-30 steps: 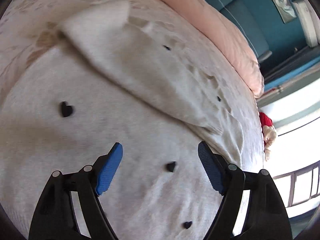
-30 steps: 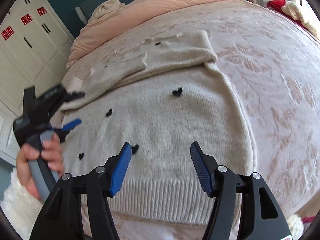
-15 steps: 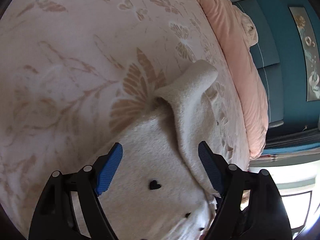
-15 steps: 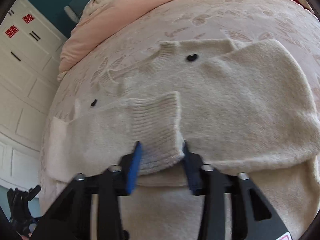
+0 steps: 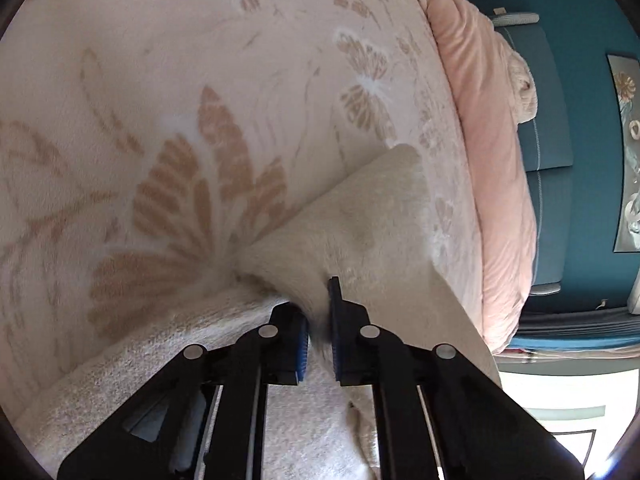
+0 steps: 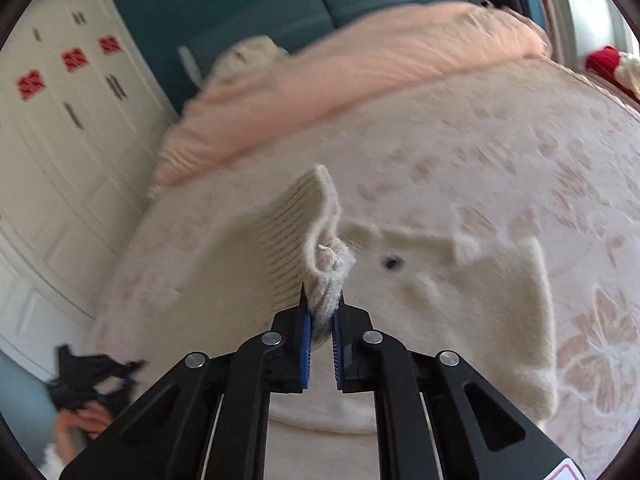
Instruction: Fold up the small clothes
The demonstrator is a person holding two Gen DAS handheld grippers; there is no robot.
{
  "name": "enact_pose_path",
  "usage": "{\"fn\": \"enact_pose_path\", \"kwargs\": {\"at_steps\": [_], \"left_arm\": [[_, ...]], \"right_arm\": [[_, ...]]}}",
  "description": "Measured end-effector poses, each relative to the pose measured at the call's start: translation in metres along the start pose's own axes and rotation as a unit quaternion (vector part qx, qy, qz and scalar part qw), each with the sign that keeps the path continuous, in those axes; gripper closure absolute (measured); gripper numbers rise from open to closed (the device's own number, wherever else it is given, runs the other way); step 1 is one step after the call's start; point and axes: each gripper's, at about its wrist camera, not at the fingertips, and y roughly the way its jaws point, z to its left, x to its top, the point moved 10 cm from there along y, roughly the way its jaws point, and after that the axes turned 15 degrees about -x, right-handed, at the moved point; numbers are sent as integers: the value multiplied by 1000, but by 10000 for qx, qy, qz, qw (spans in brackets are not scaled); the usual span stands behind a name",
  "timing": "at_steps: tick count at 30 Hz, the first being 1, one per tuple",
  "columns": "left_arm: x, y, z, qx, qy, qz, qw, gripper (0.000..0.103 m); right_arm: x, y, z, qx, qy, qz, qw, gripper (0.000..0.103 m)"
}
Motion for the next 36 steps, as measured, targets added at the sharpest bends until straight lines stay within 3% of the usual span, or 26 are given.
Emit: {"fn": "enact_pose_path", "kwargs": {"at_steps": [2, 6, 7, 10, 13, 15, 16, 20, 22, 24, 26, 28, 30, 33, 36], "left_arm": [[-7, 4, 8, 203, 142, -17, 9997, 96], [-10, 4, 1, 385, 660, -135, 9970, 96], [-10, 6, 1, 406, 716, -142, 9965, 96], [-12, 6, 1, 412, 757, -164, 9961, 96], [-10, 5, 3, 378, 806, -136, 9959, 95], [-10, 6, 4, 390, 921, -105, 9949, 94], [-11, 4, 5, 390, 968, -103, 9945, 94], [-11, 4, 4, 377, 1058, -66, 9936, 94], [-12, 6, 5, 376, 1130, -100, 9928, 94], [-14, 6, 4, 448, 1295, -168, 9904, 94], [-17, 6, 3, 510, 1358, -206, 9892, 94], [-16, 6, 3, 508, 1308, -182, 9899, 93], [-14, 6, 5, 445, 1221, -107, 9915, 93], [-10, 7, 8, 347, 1134, 5, 9929, 93], [-9, 10, 8, 311, 1292, 62, 9911, 93]], "right_arm": [[-39, 51, -34, -444, 85, 847, 9954, 96], [-24, 23, -36, 161, 544, 229, 9981, 96], [-23, 25, -37, 75, 468, 130, 9988, 96], [-45, 67, -50, -152, 540, 810, 9951, 96], [-33, 46, -48, 189, 851, 351, 9956, 96], [-50, 63, -50, -53, 667, 740, 9950, 95], [-51, 59, -51, 36, 699, 705, 9951, 95], [-29, 4, -61, -459, 824, -96, 9955, 85], [-22, -7, -25, -65, 706, -105, 9974, 88], [-28, -4, 47, 503, 52, 154, 9986, 90], [-47, 6, 130, 1026, -755, 440, 9909, 90], [-67, 22, 193, 1215, -1359, 574, 9816, 91], [-79, 43, 226, 1151, -1702, 695, 9762, 92], [-68, 69, 201, 673, -1771, 558, 9803, 100], [-32, 88, 93, -43, -1046, 372, 9938, 103]]}}
